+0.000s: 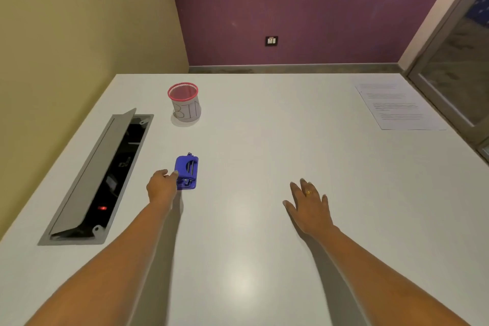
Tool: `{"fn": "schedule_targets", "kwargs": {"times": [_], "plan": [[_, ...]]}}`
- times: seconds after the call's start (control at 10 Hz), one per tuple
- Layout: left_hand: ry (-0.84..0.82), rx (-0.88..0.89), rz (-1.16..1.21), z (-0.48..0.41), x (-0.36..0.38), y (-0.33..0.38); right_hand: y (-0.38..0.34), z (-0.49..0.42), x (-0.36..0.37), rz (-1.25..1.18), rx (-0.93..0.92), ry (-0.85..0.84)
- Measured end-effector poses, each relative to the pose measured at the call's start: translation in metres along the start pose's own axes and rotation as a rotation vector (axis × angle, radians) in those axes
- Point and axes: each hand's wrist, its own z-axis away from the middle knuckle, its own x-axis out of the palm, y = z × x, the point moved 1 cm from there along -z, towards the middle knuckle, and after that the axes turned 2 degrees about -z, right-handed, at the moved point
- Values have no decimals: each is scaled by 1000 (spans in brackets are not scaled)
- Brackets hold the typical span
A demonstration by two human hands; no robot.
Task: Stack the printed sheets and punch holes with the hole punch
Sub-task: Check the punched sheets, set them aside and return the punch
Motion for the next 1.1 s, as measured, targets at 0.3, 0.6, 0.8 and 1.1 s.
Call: {"fn": "schedule_targets", "kwargs": {"times": [0.3, 0.6, 0.8, 1.1], "plan": [[-181, -23, 76, -22, 53, 24, 1, -35, 16, 48, -26, 148], [-196, -21, 200, 8, 96, 33, 2, -38, 16, 37, -32, 168], [-184, -69, 181, 8, 88, 38, 2, -37, 16, 28, -40, 169], [-240, -124, 390, 4, 70, 35, 2, -38, 16, 15, -41, 184]]}}
